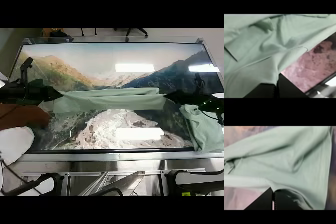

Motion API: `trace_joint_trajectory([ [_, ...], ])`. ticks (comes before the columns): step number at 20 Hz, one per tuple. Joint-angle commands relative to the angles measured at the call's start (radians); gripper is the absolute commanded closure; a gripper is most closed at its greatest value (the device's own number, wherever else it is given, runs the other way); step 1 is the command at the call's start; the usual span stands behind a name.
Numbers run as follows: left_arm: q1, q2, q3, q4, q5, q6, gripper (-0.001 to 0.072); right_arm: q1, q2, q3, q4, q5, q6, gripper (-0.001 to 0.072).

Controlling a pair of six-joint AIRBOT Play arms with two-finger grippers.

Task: Fold the shirts.

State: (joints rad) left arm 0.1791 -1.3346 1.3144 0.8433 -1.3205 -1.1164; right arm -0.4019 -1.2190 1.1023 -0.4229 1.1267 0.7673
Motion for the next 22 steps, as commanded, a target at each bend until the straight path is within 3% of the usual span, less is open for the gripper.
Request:
trace_joint_trajectory([
  [1, -0.049, -0.222, 0.193, 0.102, 0.048, 0.010, 0.0693, 0.099, -0.132, 0.124, 0.038, -0.171, -0.032, 0.0687],
  [7, -0.100, -0.517, 0.430, 0.206, 0.062, 0.004, 0.0693, 0.147, -0.333, 0.276, 0.034, -0.223, -0.032, 0.0686],
  [15, -0.132, -0.747, 0.704, 0.246, 0.065, -0.084, 0.0690, 0.142, -0.333, 0.308, -0.022, -0.215, -0.043, 0.0673],
  [16, -0.135, -0.755, 0.724, 0.244, 0.052, -0.092, 0.0677, 0.142, -0.328, 0.331, -0.055, -0.196, -0.042, 0.0503],
  [17, -0.139, -0.756, 0.734, 0.240, 0.037, -0.094, 0.0310, 0.142, -0.325, 0.355, -0.090, -0.172, -0.031, 0.0322],
  [18, -0.139, -0.753, 0.735, 0.222, 0.033, -0.107, 0.0025, 0.139, -0.325, 0.386, -0.145, -0.146, 0.004, 0.0308],
  [19, -0.139, -0.748, 0.735, 0.199, 0.020, -0.108, 0.0031, 0.136, -0.325, 0.415, -0.225, -0.130, 0.070, 0.0262],
  [20, -0.139, -0.741, 0.735, 0.190, 0.013, -0.108, 0.0031, 0.135, -0.325, 0.431, -0.311, -0.130, 0.140, 0.0130],
  [22, -0.139, -0.720, 0.735, 0.174, 0.011, -0.121, 0.0031, 0.135, -0.332, 0.439, -0.437, -0.127, 0.233, 0.0104],
])
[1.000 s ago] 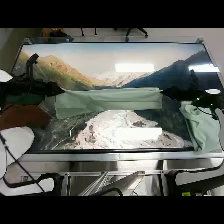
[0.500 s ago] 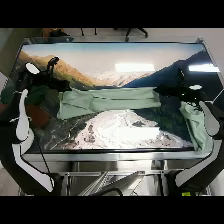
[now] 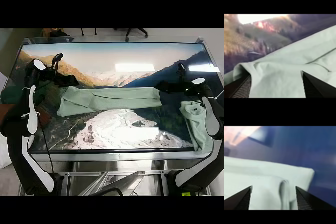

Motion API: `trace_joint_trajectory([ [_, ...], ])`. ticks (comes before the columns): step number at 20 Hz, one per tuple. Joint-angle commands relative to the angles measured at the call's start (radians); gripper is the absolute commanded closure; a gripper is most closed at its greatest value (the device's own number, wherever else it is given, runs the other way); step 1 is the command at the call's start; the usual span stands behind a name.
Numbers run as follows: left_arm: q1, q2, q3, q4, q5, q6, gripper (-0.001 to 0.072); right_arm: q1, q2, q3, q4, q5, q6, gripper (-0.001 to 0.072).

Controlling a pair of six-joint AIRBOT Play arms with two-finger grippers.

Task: Fold the shirts.

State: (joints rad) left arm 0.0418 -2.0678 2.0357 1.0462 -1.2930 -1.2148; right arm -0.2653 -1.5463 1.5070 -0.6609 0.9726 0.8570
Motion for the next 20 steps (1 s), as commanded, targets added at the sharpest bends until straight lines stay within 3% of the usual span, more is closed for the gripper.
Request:
trace_joint_trajectory([
  [1, -0.002, 0.028, 0.013, -0.029, -0.018, -0.029, 0.0031, -0.002, -0.016, 0.035, -0.200, 0.045, 0.147, 0.0095],
  [7, -0.018, 0.099, 0.013, -0.029, -0.053, -0.040, 0.0032, 0.008, -0.088, 0.035, -0.069, 0.150, 0.117, 0.0105],
  [8, -0.022, 0.098, 0.012, -0.031, -0.062, -0.059, 0.0033, 0.010, -0.095, 0.035, -0.047, 0.167, 0.106, 0.0164],
  [11, -0.055, 0.098, -0.037, -0.138, -0.053, -0.068, 0.0034, 0.028, -0.106, 0.036, 0.003, 0.199, 0.045, 0.0531],
  [12, -0.070, 0.098, -0.061, -0.179, -0.037, -0.066, 0.0137, 0.032, -0.106, 0.041, 0.023, 0.210, 0.027, 0.0677],
  [14, -0.117, 0.098, -0.105, -0.201, 0.018, -0.066, 0.0611, 0.031, -0.105, 0.072, 0.065, 0.261, 0.026, 0.0686],
  [15, -0.145, 0.098, -0.127, -0.204, 0.057, -0.067, 0.0692, 0.029, -0.100, 0.100, 0.068, 0.298, 0.040, 0.0686],
  [20, -0.364, 0.060, -0.192, -0.203, 0.301, -0.070, 0.0692, -0.031, -0.030, 0.277, 0.087, 0.502, 0.142, 0.0687],
])
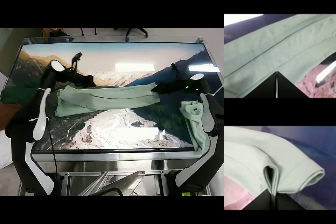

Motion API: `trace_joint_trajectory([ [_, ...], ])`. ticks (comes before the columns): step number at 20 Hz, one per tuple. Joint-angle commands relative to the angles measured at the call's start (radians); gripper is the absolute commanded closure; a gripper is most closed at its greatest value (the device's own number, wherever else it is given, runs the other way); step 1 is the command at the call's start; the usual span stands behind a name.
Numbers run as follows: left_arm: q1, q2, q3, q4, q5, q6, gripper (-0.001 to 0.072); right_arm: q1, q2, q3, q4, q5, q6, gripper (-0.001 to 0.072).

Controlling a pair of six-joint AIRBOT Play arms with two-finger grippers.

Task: Fold the shirts.

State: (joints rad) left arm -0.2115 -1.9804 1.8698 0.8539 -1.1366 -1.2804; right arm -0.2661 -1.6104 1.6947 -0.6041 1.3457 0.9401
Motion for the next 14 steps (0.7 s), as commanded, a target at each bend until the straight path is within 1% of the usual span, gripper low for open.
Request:
trace_joint_trajectory([
  [1, -0.154, -0.056, -0.007, -0.012, 0.152, -0.027, 0.0692, -0.049, 0.051, 0.130, 0.058, 0.184, 0.084, 0.0687],
  [3, -0.249, -0.126, 0.049, -0.012, 0.159, -0.069, 0.0692, -0.085, 0.087, 0.199, 0.135, 0.283, 0.113, 0.0687],
  [5, -0.339, -0.210, 0.134, -0.011, 0.181, -0.100, 0.0693, -0.113, 0.124, 0.253, 0.195, 0.333, 0.135, 0.0687],
  [7, -0.406, -0.280, 0.205, -0.012, 0.221, -0.150, 0.0692, -0.133, 0.169, 0.275, 0.218, 0.339, 0.134, 0.0687],
  [9, -0.447, -0.310, 0.215, -0.040, 0.285, -0.187, 0.0692, -0.139, 0.205, 0.275, 0.223, 0.339, 0.133, 0.0687],
  [11, -0.461, -0.309, 0.181, -0.139, 0.322, -0.186, 0.0692, -0.139, 0.218, 0.275, 0.224, 0.358, 0.130, 0.0687],
  [13, -0.433, -0.290, 0.175, -0.264, 0.267, -0.175, 0.0693, -0.137, 0.217, 0.274, 0.223, 0.372, 0.131, 0.0687],
  [14, -0.408, -0.266, 0.175, -0.346, 0.220, -0.137, 0.0692, -0.137, 0.217, 0.274, 0.224, 0.372, 0.135, 0.0687],
])
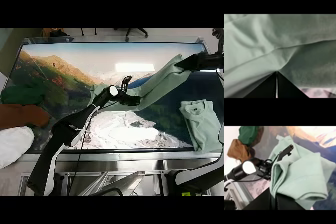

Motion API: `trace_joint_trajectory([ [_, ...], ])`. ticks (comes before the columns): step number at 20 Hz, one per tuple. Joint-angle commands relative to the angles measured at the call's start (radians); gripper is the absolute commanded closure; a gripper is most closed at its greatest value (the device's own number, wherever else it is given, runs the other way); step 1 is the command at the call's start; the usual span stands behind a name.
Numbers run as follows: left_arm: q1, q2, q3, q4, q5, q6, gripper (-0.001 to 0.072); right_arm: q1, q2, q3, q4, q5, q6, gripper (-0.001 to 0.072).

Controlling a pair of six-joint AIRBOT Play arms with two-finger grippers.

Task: Fold the shirts.

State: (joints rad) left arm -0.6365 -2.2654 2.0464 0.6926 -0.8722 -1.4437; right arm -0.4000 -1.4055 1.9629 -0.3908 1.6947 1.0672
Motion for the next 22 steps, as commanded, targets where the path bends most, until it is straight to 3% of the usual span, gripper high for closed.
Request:
trace_joint_trajectory([
  [1, 0.053, 0.056, -0.001, -0.282, -0.111, 0.096, 0.0693, 0.003, 0.012, 0.005, 0.010, 0.019, 0.007, 0.0687],
  [5, 0.254, 0.297, -0.001, -0.591, -0.415, 0.256, 0.0693, 0.103, -0.004, 0.005, 0.010, -0.053, 0.008, 0.0686],
  [8, 0.429, 0.497, -0.002, -0.752, -0.570, 0.258, 0.0693, 0.283, -0.045, 0.005, 0.009, -0.187, 0.011, 0.0686],
  [13, 0.663, 0.747, -0.002, -0.781, -0.715, 0.257, 0.0692, 0.659, -0.233, 0.005, 0.006, -0.504, 0.005, 0.0685],
  [15, 0.711, 0.812, -0.003, -0.755, -0.753, 0.258, 0.0692, 0.798, -0.342, 0.005, 0.011, -0.684, -0.048, 0.0673],
  [16, 0.724, 0.845, -0.020, -0.736, -0.761, 0.259, 0.0692, 0.864, -0.395, 0.005, 0.020, -0.779, -0.086, 0.0539],
  [17, 0.733, 0.883, -0.058, -0.727, -0.762, 0.275, 0.0692, 0.920, -0.438, 0.005, 0.040, -0.861, -0.124, 0.0272],
  [18, 0.740, 0.922, -0.103, -0.718, -0.761, 0.292, 0.0692, 0.952, -0.460, 0.005, 0.068, -0.911, -0.151, 0.0148],
  [20, 0.743, 0.983, -0.190, -0.713, -0.755, 0.335, 0.0692, 0.953, -0.454, 0.007, 0.078, -0.927, -0.178, 0.0124],
  [22, 0.743, 1.033, -0.274, -0.713, -0.745, 0.376, 0.0692, 0.879, -0.399, 0.006, 0.078, -0.843, -0.169, 0.0123],
])
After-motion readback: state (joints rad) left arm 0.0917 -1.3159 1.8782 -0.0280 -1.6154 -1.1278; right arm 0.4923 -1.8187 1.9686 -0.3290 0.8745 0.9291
